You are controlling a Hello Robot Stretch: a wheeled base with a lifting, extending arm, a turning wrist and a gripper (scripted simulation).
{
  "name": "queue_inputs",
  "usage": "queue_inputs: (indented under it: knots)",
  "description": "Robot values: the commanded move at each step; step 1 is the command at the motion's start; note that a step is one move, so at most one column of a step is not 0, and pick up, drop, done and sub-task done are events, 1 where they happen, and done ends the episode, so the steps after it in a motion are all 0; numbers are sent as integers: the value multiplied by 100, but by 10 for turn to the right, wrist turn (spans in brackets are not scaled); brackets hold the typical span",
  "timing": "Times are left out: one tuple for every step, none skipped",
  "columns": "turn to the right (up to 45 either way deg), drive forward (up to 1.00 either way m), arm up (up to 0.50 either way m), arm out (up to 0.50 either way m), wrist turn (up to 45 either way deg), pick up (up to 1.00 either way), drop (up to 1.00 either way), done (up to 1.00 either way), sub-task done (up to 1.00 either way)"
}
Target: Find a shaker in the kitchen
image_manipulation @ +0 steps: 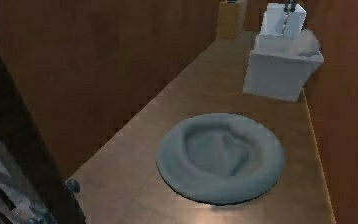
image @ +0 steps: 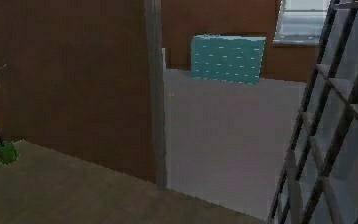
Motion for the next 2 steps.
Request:
queue_inputs:
  knots:
    - [0,65,0,0,0,0,0,0,0]
    - [300,0,0,0,0,0,0,0,0]
